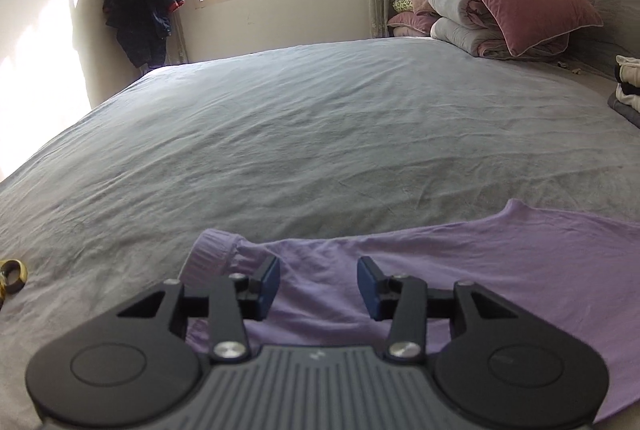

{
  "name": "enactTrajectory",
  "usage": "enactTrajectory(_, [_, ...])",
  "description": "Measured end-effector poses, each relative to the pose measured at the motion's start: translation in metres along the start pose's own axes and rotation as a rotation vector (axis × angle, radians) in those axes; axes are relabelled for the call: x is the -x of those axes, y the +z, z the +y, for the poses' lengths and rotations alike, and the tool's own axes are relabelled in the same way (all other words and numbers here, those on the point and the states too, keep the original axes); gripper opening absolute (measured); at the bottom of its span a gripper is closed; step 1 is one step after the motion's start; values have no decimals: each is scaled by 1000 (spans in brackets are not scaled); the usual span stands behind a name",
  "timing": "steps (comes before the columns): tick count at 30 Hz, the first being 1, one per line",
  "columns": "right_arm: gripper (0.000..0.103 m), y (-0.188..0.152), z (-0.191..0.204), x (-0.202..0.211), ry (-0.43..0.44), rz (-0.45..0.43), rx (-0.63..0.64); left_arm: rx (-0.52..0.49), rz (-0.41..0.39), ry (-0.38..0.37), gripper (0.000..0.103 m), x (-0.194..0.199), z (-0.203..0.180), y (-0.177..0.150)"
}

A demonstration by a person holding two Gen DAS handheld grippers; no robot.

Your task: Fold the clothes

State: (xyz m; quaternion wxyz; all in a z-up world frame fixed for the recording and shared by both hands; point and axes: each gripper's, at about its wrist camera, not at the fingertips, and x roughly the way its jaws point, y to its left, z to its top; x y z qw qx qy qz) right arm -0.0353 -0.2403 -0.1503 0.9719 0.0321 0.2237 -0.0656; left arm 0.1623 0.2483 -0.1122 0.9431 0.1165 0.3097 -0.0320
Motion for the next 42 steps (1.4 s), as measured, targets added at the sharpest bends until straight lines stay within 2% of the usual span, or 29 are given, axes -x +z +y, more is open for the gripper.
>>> enactTrajectory(2, [87,3,-6,-2,-14,11,0,23,-9,68,45,-11,9,-6])
enactTrajectory(6, [87,10,-21,-7,-59,28,-1,16,11,166,44,-23,12,5])
enactTrajectory(9, [87,16,-37,1,-89,21,-55,-4,15,235,45,-17,-1,16])
enactTrajectory(10, [87,17,-43,4,-99,18,-73,0,8,232,46,-12,-5,18])
enactTrajectory(14, [87,24,-64,14,-139,9,-145,44,-12,153,53,9,-31,26])
enactTrajectory(17, [87,28,-79,23,-162,6,-200,95,-19,48,57,25,-58,32])
enactTrajectory(23, [87,26,-91,39,-117,53,-342,149,-18,-141,66,50,-106,32])
enactTrajectory(29, [84,24,-114,60,-41,56,-574,186,-22,-270,71,62,-130,14])
enactTrajectory(32, [79,21,-118,64,-32,62,-630,225,21,-328,71,60,-133,6])
enactTrajectory(37, [73,12,-106,60,-62,111,-575,184,34,-315,71,62,-140,2])
enactTrajectory(42, [68,6,-89,51,-140,150,-469,180,43,-320,72,67,-143,6])
